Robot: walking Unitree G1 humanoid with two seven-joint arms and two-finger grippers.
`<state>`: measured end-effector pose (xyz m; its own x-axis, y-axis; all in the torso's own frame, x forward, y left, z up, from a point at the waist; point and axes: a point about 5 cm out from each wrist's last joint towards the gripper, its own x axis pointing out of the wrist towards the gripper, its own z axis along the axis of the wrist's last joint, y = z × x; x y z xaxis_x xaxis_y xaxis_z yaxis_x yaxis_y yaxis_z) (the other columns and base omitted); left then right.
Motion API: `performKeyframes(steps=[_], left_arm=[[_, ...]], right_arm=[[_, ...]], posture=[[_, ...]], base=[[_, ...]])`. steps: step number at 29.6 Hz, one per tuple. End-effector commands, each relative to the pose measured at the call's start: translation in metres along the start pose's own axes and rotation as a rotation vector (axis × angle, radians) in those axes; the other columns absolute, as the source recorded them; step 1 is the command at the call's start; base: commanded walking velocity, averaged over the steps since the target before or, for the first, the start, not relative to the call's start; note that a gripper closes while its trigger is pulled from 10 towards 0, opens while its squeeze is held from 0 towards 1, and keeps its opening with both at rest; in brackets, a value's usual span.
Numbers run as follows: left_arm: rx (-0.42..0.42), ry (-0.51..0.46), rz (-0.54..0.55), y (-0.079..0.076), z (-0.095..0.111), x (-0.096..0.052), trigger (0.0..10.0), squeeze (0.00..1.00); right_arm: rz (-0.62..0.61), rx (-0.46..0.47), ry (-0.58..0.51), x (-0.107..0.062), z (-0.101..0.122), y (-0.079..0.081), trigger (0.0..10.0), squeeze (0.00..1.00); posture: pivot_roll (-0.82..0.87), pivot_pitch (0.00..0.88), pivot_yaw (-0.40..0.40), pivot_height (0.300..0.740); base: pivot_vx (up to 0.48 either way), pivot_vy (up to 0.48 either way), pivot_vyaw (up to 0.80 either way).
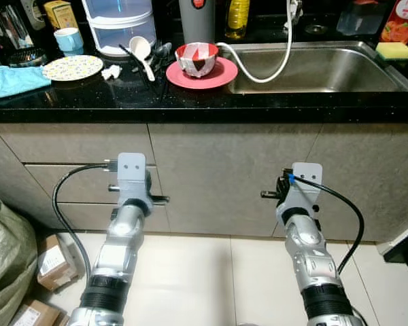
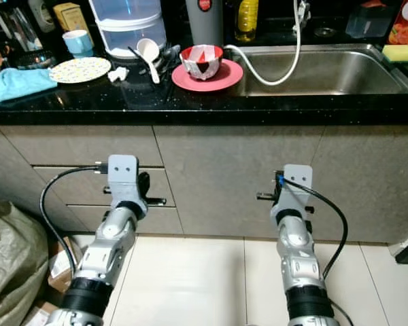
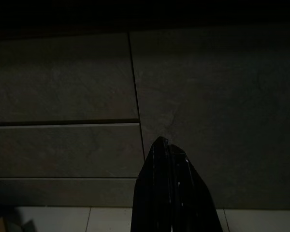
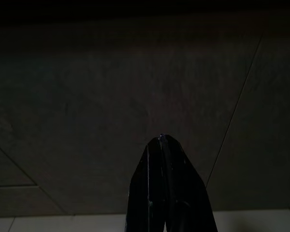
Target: Kitchen organization
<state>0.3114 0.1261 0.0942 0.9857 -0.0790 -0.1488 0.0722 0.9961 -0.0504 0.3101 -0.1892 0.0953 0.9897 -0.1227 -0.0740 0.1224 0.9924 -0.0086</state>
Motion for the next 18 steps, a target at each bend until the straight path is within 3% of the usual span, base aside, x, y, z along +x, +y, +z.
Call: performKeyframes(steps=[1, 9, 13, 18], left_arm=[[0.0, 0.024, 0.007, 0.0, -0.005, 0.0, 10.0, 0.0], [0.048, 0.017, -0.004, 0.0, -0.004, -0.001, 10.0, 0.0], [0.137, -0.085, -0.044, -0.006, 0.009, -0.004, 10.0, 0.0], [0.176, -0.136, -0.075, -0.012, 0.013, -0.006, 10.0, 0.0]], right_arm=[[-0.003, -0.007, 0.003, 0.0, -0.001, -0.001, 10.0, 0.0], [-0.016, 0.006, 0.002, 0.0, -0.001, 0.0, 10.0, 0.0], [-0.008, -0.032, -0.134, -0.003, 0.016, 0.003, 10.0, 0.0], [-0.007, -0.057, -0.154, -0.004, 0.017, 0.003, 10.0, 0.0]], posture=[[-0.14, 0.033, 0.078, 0.74], [-0.14, 0.034, 0.085, 0.74], [-0.13, 0.035, 0.085, 0.74], [-0.13, 0.035, 0.085, 0.74]], base=[[0.0, 0.0, 0.0], [0.0, 0.0, 0.0], [0.0, 0.0, 0.0], [0.0, 0.0, 0.0]])
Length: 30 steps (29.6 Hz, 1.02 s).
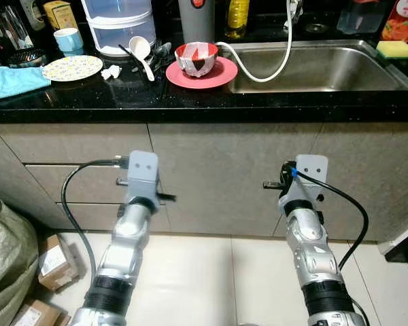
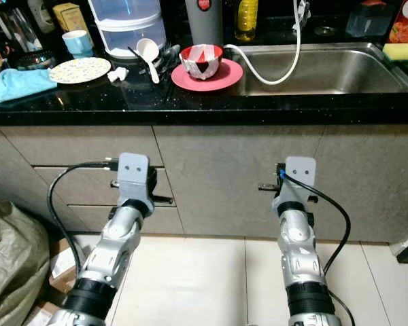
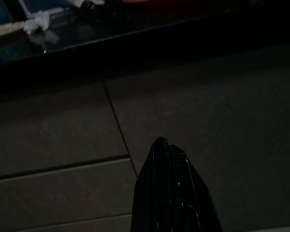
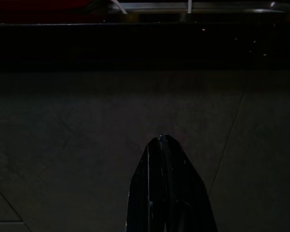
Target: Kitchen organization
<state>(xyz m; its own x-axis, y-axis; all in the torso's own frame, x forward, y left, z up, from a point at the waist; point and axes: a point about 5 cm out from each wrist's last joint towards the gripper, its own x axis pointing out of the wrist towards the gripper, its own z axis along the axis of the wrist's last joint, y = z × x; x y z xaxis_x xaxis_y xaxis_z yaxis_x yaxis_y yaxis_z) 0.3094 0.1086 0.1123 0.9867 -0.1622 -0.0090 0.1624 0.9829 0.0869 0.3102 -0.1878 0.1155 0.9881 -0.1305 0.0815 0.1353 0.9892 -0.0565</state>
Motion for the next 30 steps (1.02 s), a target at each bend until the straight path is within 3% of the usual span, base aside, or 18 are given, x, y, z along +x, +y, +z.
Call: performKeyframes(steps=[1, 14, 15, 20, 23, 27, 28, 29, 30], left_arm=[[0.034, -0.003, -0.008, 0.004, -0.003, -0.004, 10.0, 0.0], [0.017, -0.027, -0.025, 0.003, 0.004, -0.004, 10.0, 0.0], [0.021, -0.091, -0.033, 0.007, 0.024, 0.0, 10.0, 0.0], [0.028, -0.221, -0.001, 0.018, 0.068, 0.007, 10.0, 0.0], [0.035, -0.215, 0.033, 0.025, 0.075, 0.008, 10.0, 0.0], [0.101, -0.101, -0.013, 0.029, 0.052, -0.002, 10.0, 0.0], [0.116, -0.054, -0.05, 0.031, 0.038, -0.012, 10.0, 0.0], [0.116, -0.054, -0.05, 0.031, 0.038, -0.012, 10.0, 0.0], [0.109, -0.008, -0.108, 0.034, 0.027, -0.023, 10.0, 0.0]], right_arm=[[0.005, -0.011, -0.001, -0.003, -0.002, 0.002, 10.0, 0.0], [0.018, -0.017, -0.041, 0.0, 0.01, 0.002, 10.0, 0.0], [0.021, -0.011, -0.105, 0.007, 0.031, 0.0, 10.0, 0.0], [-0.012, 0.013, -0.253, 0.02, 0.078, -0.006, 10.0, 0.0], [-0.008, 0.027, -0.29, 0.023, 0.093, -0.008, 10.0, 0.0], [0.053, -0.018, -0.226, 0.019, 0.074, -0.007, 10.0, 0.0], [0.07, -0.024, -0.143, 0.013, 0.053, -0.011, 10.0, 0.0], [0.07, -0.024, -0.143, 0.013, 0.053, -0.011, 10.0, 0.0], [0.098, -0.033, -0.066, 0.006, 0.035, -0.014, 10.0, 0.0]], posture=[[-0.13, 0.034, 0.085, 0.74], [-0.13, 0.038, 0.086, 0.74], [-0.13, 0.04, 0.085, 0.74], [-0.13, 0.042, 0.088, 0.74], [-0.13, 0.043, 0.093, 0.74], [-0.13, 0.046, 0.093, 0.74], [-0.12, 0.052, 0.094, 0.74], [-0.12, 0.052, 0.094, 0.74], [-0.12, 0.052, 0.092, 0.74]], base=[[0.0, 0.0, 0.0], [0.0, 0.0, 0.0], [0.0, 0.0, 0.0], [0.0, 0.0, 0.0], [0.0, 0.0, 0.0], [0.0, 0.0, 0.0], [0.0, 0.0, 0.0], [0.0, 0.0, 0.0], [0.0, 0.0, 0.0]])
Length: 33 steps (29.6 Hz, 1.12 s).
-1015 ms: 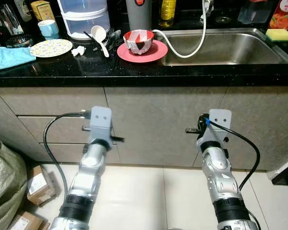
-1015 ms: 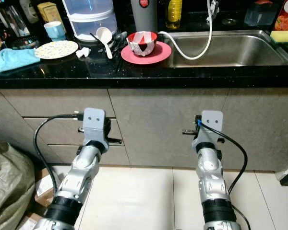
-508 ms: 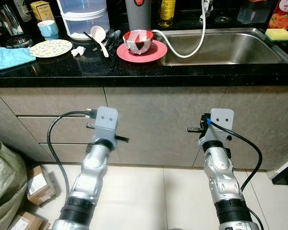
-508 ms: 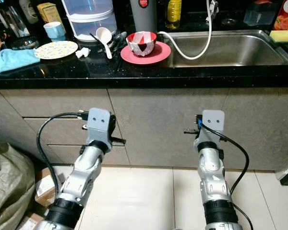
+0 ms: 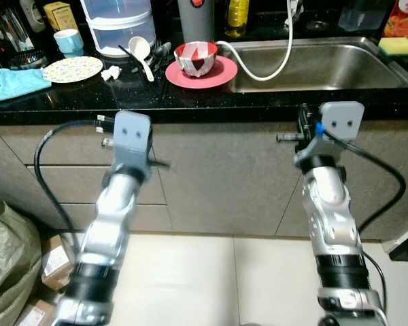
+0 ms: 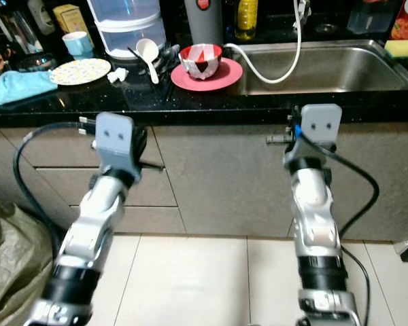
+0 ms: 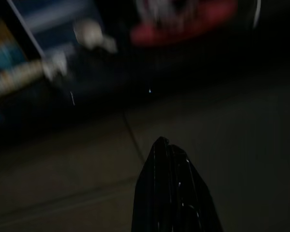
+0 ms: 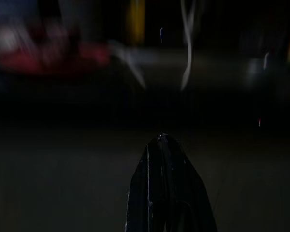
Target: Kitchen organization
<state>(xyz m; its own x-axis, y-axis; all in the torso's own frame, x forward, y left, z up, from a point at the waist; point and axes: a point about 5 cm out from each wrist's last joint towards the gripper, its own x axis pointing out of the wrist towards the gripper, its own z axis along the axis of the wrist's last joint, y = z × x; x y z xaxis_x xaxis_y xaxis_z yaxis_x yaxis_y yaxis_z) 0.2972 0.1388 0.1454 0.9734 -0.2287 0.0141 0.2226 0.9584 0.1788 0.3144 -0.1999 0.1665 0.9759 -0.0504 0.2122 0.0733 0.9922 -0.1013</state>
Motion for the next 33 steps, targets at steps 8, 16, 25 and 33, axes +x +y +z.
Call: performKeyframes(steps=[8, 16, 25, 33], left_arm=[[-0.11, 0.233, -0.048, -0.001, -0.044, -0.03, 10.0, 0.0], [-0.112, 0.129, -0.034, -0.034, -0.022, -0.011, 10.0, 0.0], [-0.102, -0.028, 0.011, -0.001, 0.019, 0.008, 10.0, 0.0], [-0.122, 0.043, -0.006, -0.03, -0.007, -0.017, 10.0, 0.0]], right_arm=[[0.046, -0.02, 0.34, -0.042, -0.077, -0.006, 10.0, 0.0], [0.007, 0.054, 0.24, -0.033, -0.056, 0.016, 10.0, 0.0], [-0.007, 0.068, -0.043, 0.017, 0.018, 0.012, 10.0, 0.0], [-0.042, 0.166, 0.184, -0.026, -0.039, 0.034, 10.0, 0.0]], posture=[[-0.11, 0.043, 0.086, 0.74], [-0.11, 0.046, 0.088, 0.74], [-0.1, 0.049, 0.081, 0.74], [-0.09, 0.081, 0.077, 0.74]], base=[[0.0, 0.0, 0.0], [0.0, 0.0, 0.0], [0.0, 0.0, 0.0], [0.0, 0.0, 0.0]])
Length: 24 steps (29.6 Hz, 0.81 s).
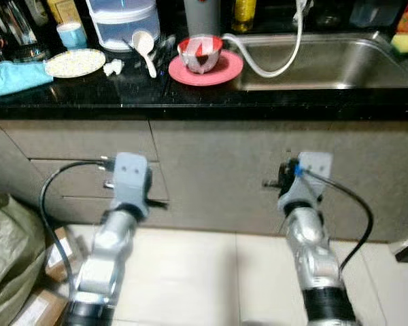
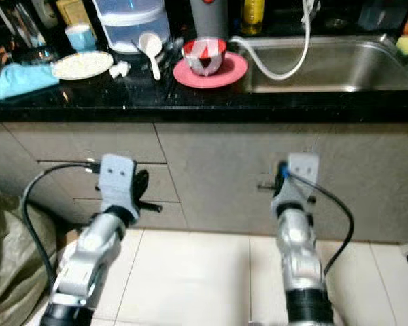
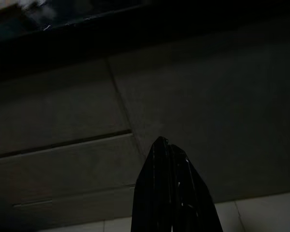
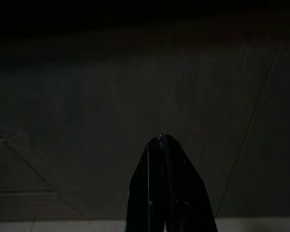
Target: Kitchen organization
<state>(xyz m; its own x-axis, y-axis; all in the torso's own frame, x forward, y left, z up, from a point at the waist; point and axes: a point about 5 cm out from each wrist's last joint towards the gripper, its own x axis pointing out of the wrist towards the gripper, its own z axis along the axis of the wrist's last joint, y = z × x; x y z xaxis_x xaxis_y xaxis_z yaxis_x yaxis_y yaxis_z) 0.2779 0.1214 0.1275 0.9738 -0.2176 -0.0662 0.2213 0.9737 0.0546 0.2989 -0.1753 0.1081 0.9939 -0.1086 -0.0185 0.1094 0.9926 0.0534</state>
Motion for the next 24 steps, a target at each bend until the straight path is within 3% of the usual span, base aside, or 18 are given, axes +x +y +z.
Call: performKeyframes(steps=[1, 2, 6, 9, 10, 12, 13, 14, 15, 17, 22, 24], left_arm=[[0.011, -0.06, -0.014, -0.01, 0.009, -0.003, 10.0, 0.0], [0.031, -0.11, -0.024, -0.014, 0.018, -0.003, 10.0, 0.0], [0.063, -0.142, -0.036, -0.014, 0.027, -0.001, 10.0, 0.0], [0.121, -0.21, -0.018, -0.001, 0.045, 0.002, 10.0, 0.0], [0.121, -0.21, -0.018, -0.001, 0.045, 0.002, 10.0, 0.0], [0.14, -0.286, 0.02, 0.014, 0.071, 0.001, 10.0, 0.0], [0.14, -0.286, 0.02, 0.014, 0.071, 0.001, 10.0, 0.0], [0.152, -0.321, 0.028, 0.02, 0.084, 0.001, 10.0, 0.0], [0.152, -0.321, 0.028, 0.02, 0.084, 0.001, 10.0, 0.0], [0.163, -0.371, 0.025, 0.027, 0.103, 0.001, 10.0, 0.0], [0.115, -0.391, -0.025, 0.06, 0.13, -0.004, 10.0, 0.0], [0.099, -0.383, -0.054, 0.065, 0.132, -0.006, 10.0, 0.0]], right_arm=[[0.016, 0.026, -0.057, -0.002, 0.013, 0.009, 10.0, 0.0], [0.02, 0.03, -0.099, -0.001, 0.022, 0.011, 10.0, 0.0], [0.02, -0.02, -0.159, 0.004, 0.036, 0.01, 10.0, 0.0], [-0.013, -0.069, -0.294, 0.011, 0.072, 0.001, 10.0, 0.0], [-0.013, -0.069, -0.294, 0.011, 0.072, 0.001, 10.0, 0.0], [-0.036, -0.056, -0.439, 0.012, 0.117, -0.003, 10.0, 0.0], [-0.036, -0.056, -0.439, 0.012, 0.117, -0.003, 10.0, 0.0], [-0.044, -0.046, -0.506, 0.011, 0.138, -0.004, 10.0, 0.0], [-0.044, -0.046, -0.506, 0.011, 0.138, -0.004, 10.0, 0.0], [-0.045, -0.077, -0.568, 0.011, 0.162, -0.007, 10.0, 0.0], [0.025, -0.153, -0.442, 0.02, 0.154, -0.028, 10.0, 0.0], [0.027, -0.155, -0.436, 0.02, 0.154, -0.034, 10.0, 0.0]], posture=[[-0.09, 0.082, 0.079, 0.74], [-0.09, 0.082, 0.08, 0.74], [-0.1, 0.08, 0.081, 0.74], [-0.09, 0.082, 0.083, 0.74], [-0.09, 0.082, 0.083, 0.74], [-0.09, 0.083, 0.083, 0.74], [-0.09, 0.083, 0.083, 0.74], [-0.09, 0.083, 0.083, 0.74], [-0.09, 0.083, 0.083, 0.74], [-0.09, 0.081, 0.083, 0.74], [-0.09, 0.081, 0.078, 0.74], [-0.09, 0.082, 0.078, 0.74]], base=[[0.0, 0.0, 0.0], [0.0, 0.0, 0.0], [0.0, 0.0, 0.0], [0.0, 0.0, 0.0], [0.0, 0.0, 0.0], [0.0, 0.0, 0.0], [0.0, 0.0, 0.0], [0.0, 0.0, 0.0], [0.0, 0.0, 0.0], [0.0, 0.0, 0.0], [0.0, 0.0, 0.0], [0.0, 0.0, 0.0]])
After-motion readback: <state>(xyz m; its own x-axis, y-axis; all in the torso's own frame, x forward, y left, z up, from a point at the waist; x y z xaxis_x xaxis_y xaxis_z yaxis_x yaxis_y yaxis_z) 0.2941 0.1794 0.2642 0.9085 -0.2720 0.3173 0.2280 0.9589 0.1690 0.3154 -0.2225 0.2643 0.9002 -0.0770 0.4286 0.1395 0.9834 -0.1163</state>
